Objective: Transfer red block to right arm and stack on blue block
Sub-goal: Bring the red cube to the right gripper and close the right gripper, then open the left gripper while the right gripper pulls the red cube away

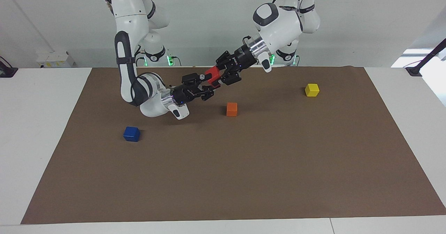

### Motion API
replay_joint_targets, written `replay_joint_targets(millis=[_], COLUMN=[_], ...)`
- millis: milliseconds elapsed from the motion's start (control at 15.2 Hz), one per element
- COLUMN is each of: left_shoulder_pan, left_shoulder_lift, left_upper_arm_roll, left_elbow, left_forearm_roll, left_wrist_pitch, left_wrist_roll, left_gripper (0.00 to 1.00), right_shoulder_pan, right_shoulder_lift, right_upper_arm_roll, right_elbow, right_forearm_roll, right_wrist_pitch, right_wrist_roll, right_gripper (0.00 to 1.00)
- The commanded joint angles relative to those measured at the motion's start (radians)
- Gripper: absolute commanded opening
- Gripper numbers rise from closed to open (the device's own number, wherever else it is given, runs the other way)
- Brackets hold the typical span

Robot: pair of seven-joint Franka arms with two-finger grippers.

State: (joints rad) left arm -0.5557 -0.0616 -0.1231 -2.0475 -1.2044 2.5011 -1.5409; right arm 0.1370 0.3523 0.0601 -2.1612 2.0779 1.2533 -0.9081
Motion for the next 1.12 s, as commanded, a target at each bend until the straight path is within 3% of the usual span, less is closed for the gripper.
replay_joint_targets(millis=[0,263,328,394,657,1051], left_shoulder_pan=[-0.004,-0.006,-0.006,-0.006,0.010,0.101], left_shoulder_lift=[0.016,0.014,0.014,0.013,0.002,-0.023], left_upper_arm_roll=[-0.003,-0.003,-0.003,-0.003,-0.001,0.007], left_elbow=[0.026,0.023,0.023,0.024,0.021,0.000], left_forearm_roll=[0.000,-0.003,-0.003,-0.004,-0.004,-0.003], left_wrist_pitch=[0.009,0.007,0.009,0.009,-0.027,-0.171], left_wrist_roll=[-0.001,-0.001,-0.004,-0.010,-0.005,0.080], left_gripper=[0.00,0.00,0.27,0.99,1.00,1.00], right_shoulder_pan=[0.003,0.001,0.001,-0.002,-0.005,-0.039], right_shoulder_lift=[-0.012,-0.010,-0.012,-0.015,-0.035,-0.111], right_upper_arm_roll=[0.007,0.006,0.006,0.006,0.006,-0.003], right_elbow=[0.006,0.007,0.014,0.015,0.024,0.050], right_forearm_roll=[0.002,0.001,0.001,-0.001,-0.004,-0.143], right_wrist_pitch=[0.066,0.067,0.071,0.087,0.126,0.244], right_wrist_roll=[-0.031,-0.031,-0.028,-0.026,0.000,0.098], right_gripper=[0.00,0.00,0.00,0.00,0.00,0.00])
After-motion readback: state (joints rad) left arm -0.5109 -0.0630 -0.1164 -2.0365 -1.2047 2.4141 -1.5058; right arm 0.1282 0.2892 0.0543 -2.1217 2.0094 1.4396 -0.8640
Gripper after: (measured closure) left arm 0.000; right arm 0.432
